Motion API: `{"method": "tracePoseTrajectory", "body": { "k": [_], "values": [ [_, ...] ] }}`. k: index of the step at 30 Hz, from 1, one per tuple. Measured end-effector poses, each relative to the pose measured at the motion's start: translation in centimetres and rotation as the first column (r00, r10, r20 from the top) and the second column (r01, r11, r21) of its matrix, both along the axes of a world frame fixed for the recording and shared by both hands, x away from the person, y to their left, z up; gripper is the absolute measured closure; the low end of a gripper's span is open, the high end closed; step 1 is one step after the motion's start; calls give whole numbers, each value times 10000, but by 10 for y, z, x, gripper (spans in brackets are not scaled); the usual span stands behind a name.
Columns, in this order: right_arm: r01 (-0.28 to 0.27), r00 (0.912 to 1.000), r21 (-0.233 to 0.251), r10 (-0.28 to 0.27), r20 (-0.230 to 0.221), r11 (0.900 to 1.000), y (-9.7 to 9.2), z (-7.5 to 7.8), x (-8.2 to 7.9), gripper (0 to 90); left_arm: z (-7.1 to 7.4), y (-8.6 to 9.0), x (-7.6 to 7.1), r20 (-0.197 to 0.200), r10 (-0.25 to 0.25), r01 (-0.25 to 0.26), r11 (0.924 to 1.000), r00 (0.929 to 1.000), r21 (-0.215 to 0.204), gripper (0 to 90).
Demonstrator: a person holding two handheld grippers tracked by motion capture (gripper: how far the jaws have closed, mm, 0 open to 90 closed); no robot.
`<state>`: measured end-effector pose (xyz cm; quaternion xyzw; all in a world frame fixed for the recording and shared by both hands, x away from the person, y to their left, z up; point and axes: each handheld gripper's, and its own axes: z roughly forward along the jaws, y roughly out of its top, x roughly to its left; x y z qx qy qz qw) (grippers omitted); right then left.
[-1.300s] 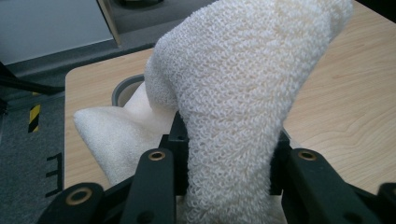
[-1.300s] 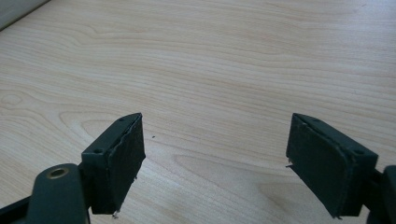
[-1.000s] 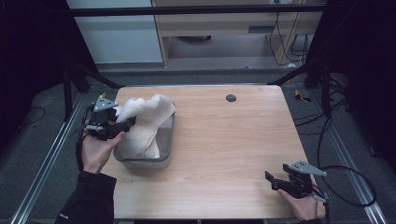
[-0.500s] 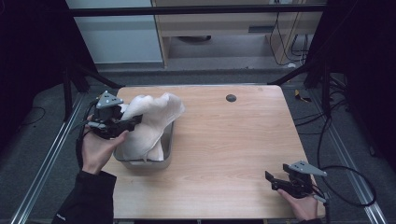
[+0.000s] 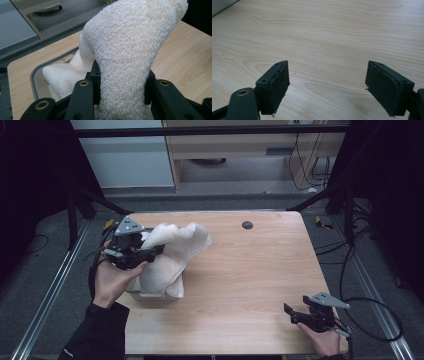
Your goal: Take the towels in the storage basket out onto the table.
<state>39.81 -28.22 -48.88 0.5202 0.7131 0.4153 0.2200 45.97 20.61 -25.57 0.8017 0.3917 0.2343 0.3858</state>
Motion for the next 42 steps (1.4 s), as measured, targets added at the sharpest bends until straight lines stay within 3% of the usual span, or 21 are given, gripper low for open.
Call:
{"method": "tracePoseTrajectory", "body": {
  "k": [7,26,42],
  "values": [
    [3,10000,9,-3,-3,10000,0,0,0,192,5,-9,-2,31,-287,286,9994,9996,171,650],
    [-20,10000,40,20,54,10000,0,0,-1,192,11,-45,-4,125,-1078,1078,9942,9941,28,649],
    [118,9999,-45,-117,104,9999,-1,1,-1,189,0,-83,-1,-31,-1793,1793,9838,9838,78,650]
  ]
}}
